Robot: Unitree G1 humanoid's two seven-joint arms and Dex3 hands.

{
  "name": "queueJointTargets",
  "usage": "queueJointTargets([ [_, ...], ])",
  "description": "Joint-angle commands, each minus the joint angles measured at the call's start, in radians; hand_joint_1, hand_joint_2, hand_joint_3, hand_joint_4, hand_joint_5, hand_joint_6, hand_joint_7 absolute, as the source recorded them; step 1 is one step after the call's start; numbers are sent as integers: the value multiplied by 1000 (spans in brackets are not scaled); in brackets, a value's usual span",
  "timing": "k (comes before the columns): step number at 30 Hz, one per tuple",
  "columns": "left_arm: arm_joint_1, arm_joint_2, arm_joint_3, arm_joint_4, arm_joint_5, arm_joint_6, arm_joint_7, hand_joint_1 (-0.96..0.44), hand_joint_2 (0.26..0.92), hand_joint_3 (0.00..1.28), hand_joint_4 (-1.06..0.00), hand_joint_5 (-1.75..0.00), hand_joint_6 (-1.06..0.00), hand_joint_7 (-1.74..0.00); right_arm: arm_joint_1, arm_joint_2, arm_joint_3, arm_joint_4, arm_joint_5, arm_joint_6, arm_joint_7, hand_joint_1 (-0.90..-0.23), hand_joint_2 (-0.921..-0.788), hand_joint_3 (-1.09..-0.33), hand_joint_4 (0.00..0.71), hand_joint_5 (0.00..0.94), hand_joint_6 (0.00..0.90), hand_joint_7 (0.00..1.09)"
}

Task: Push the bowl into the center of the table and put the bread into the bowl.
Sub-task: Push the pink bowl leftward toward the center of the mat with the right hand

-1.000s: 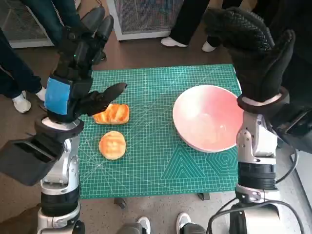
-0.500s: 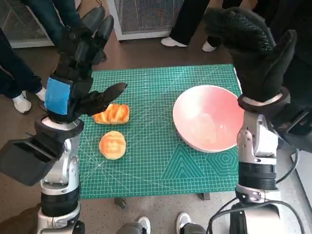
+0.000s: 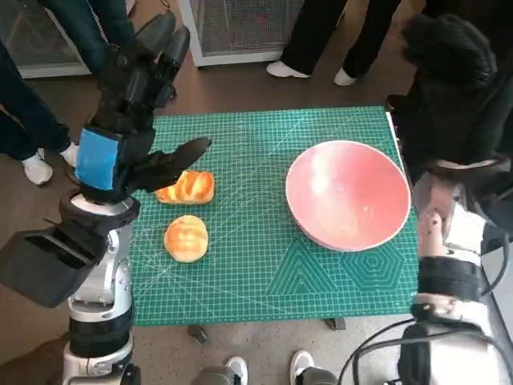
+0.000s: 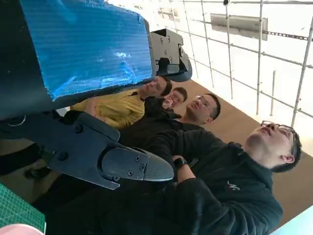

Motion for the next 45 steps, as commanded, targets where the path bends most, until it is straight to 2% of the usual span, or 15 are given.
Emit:
queueJointTargets([
  [1,7,-4,-5,-18,0,8,7,-395,921,220,-254,0,-44,-519,-21,-40,-15,144,-37,-8,-50,-614,-921,-791,306,0,222,410],
  [8,13,-6,-4,-27,-2,15,8,-395,921,222,-253,0,-36,-532,-45,-74,-32,277,-46,8,-85,-614,-921,-798,295,0,215,399],
  [14,16,-6,0,-34,-8,21,8,-395,921,222,-253,-1,-30,-544,-40,-86,-32,352,-59,30,-128,-596,-921,-823,296,9,186,388],
  [24,21,-5,3,-43,-16,29,5,-399,921,220,-253,-1,-25,-554,-12,-80,-24,420,-104,113,-221,-569,-921,-840,308,13,187,398],
  [31,25,-4,4,-45,-19,32,4,-398,921,219,-254,-1,-23,-558,21,-67,-21,442,-130,182,-274,-541,-921,-853,345,19,250,395],
  [40,30,-2,7,-57,-18,43,5,-393,921,222,-253,-1,-19,-565,52,-47,-17,445,-155,233,-286,-532,-921,-867,341,4,259,350],
  [45,31,1,10,-61,-16,48,5,-389,921,223,-253,-1,-16,-570,67,-35,-21,449,-153,248,-274,-518,-921,-881,339,2,267,341],
])
